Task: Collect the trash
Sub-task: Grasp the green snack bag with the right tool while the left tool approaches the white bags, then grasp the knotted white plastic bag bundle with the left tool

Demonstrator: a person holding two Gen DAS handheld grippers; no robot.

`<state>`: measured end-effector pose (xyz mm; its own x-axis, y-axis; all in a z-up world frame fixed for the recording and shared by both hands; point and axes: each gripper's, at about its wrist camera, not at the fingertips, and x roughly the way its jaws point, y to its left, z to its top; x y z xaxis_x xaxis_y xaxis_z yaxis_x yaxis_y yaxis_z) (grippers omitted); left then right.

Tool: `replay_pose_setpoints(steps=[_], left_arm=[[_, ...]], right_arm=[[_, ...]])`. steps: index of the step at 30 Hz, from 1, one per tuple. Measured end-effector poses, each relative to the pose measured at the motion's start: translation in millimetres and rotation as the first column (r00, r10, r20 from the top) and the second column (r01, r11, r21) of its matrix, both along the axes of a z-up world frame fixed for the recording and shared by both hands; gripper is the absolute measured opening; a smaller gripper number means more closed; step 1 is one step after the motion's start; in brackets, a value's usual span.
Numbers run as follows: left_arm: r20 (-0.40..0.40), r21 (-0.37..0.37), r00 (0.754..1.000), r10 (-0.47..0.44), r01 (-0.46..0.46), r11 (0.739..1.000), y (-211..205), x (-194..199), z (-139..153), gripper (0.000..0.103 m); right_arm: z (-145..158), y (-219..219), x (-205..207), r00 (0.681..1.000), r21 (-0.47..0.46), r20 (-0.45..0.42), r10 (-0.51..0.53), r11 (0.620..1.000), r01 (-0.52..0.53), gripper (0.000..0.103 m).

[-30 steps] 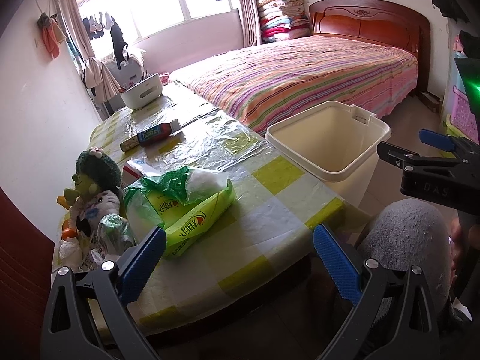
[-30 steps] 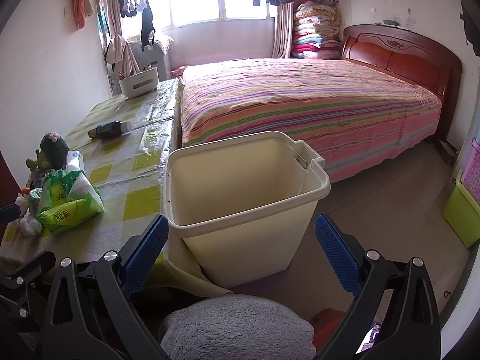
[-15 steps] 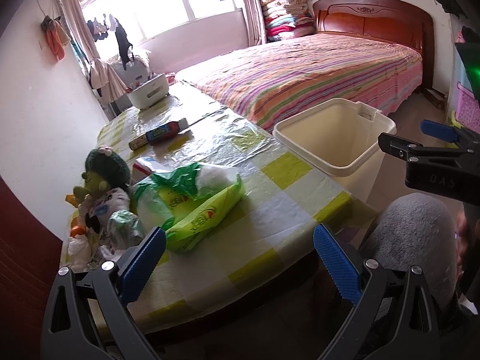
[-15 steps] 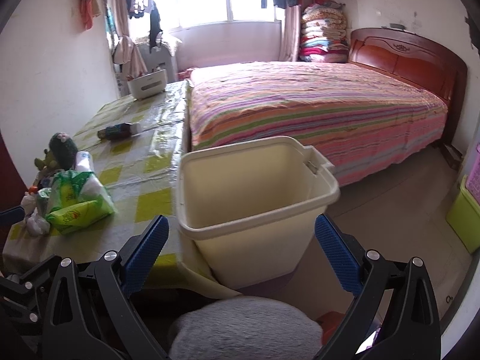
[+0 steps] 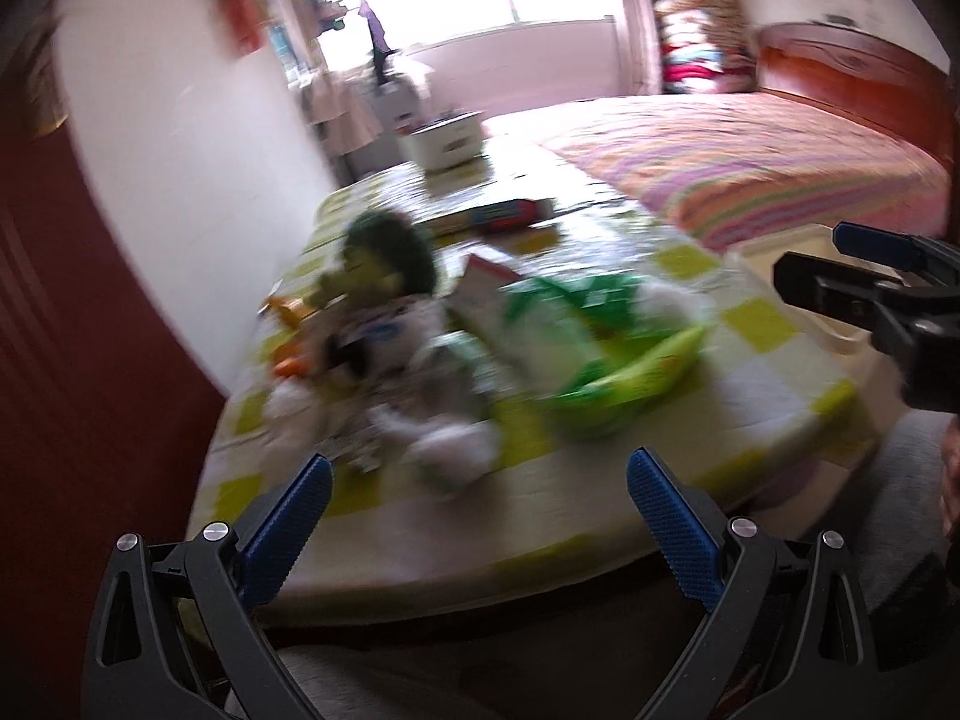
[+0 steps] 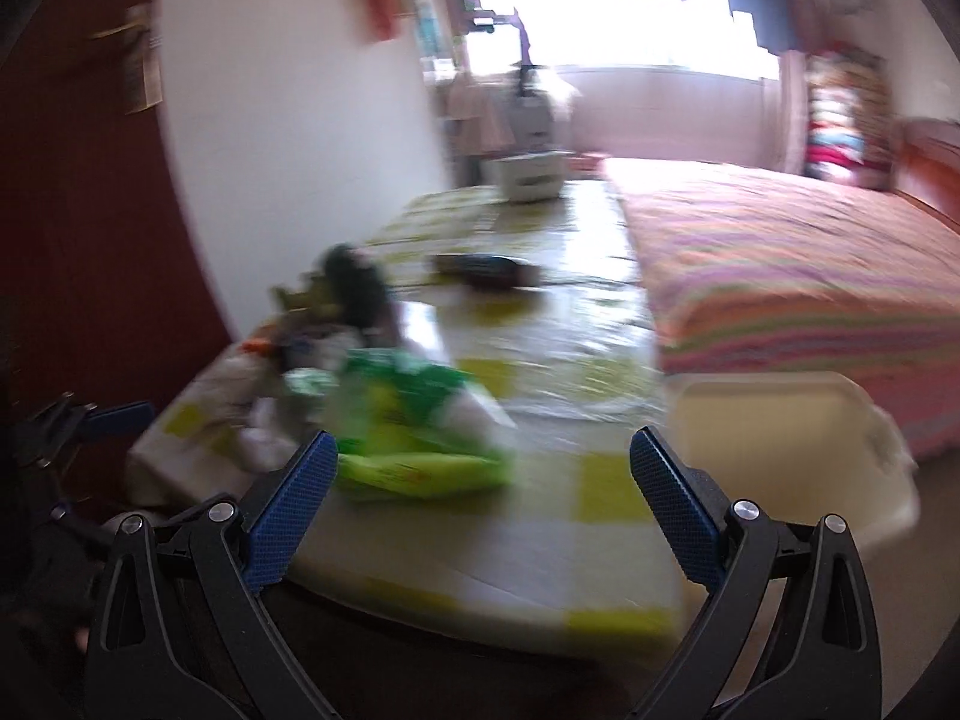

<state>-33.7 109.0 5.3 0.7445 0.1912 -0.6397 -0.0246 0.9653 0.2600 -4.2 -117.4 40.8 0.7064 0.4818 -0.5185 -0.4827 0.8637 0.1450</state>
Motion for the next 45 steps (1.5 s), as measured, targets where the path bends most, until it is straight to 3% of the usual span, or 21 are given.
replay_pose_setpoints(steps=[3, 7, 13, 16, 18, 19, 20, 22, 27, 30, 34, 45], left_arm=[[-0.014, -0.035, 0.997, 0.073, -0.074, 0.997, 27, -3, -4, 0.096], [-0.024, -0.064, 0.991, 0.132, -0.133, 0.989, 49, -10, -9, 0.096], [-0.046, -0.109, 0.986, 0.162, -0.166, 0.98, 64, -15, -17, 0.096], [-0.061, -0.143, 0.985, 0.162, -0.169, 0.975, 68, -14, -19, 0.096], [-0.069, -0.164, 0.984, 0.162, -0.172, 0.971, 71, -12, -19, 0.096], [-0.075, -0.176, 0.984, 0.162, -0.173, 0.969, 72, -11, -19, 0.096], [-0.08, -0.188, 0.984, 0.161, -0.174, 0.967, 72, -9, -20, 0.096], [-0.089, -0.207, 0.983, 0.158, -0.173, 0.963, 72, -4, -20, 0.096], [-0.109, -0.262, 0.984, 0.138, -0.162, 0.951, 66, 11, -19, 0.096], [-0.114, -0.287, 0.984, 0.137, -0.165, 0.943, 60, 24, -18, 0.096], [-0.124, -0.299, 0.982, 0.143, -0.175, 0.938, 54, 43, -19, 0.096], [-0.173, -0.23, 0.973, 0.155, -0.193, 0.954, 37, 81, -35, 0.096]], right_arm=[[1, 32, 0, 0.989, -0.061, 0.057, 0.136, 0.989, -0.133, 0.097], [-14, 72, 1, 0.959, -0.244, 0.099, 0.264, 0.941, -0.234, 0.096], [-41, 102, 17, 0.931, -0.361, 0.044, 0.361, 0.875, -0.322, 0.093], [-60, 116, 25, 0.923, -0.448, 0.019, 0.385, 0.828, -0.336, 0.079], [-72, 121, 31, 0.917, -0.485, -0.024, 0.398, 0.797, -0.359, 0.057], [-76, 120, 33, 0.912, -0.484, -0.044, 0.407, 0.79, -0.376, 0.056], [-79, 119, 36, 0.913, -0.483, -0.046, 0.405, 0.791, -0.375, 0.052], [-78, 116, 37, 0.915, -0.475, -0.028, 0.403, 0.8, -0.367, 0.033], [-53, 88, 43, 0.936, -0.317, 0.049, 0.347, 0.895, -0.315, 0.021], [-34, 67, 39, 0.943, -0.212, 0.108, 0.314, 0.934, -0.286, 0.018], [-20, 45, 35, 0.953, -0.149, 0.158, 0.26, 0.96, -0.237, 0.018], [-17, 6, 45, 0.977, -0.037, 0.156, 0.146, 0.989, -0.142, 0.019]])
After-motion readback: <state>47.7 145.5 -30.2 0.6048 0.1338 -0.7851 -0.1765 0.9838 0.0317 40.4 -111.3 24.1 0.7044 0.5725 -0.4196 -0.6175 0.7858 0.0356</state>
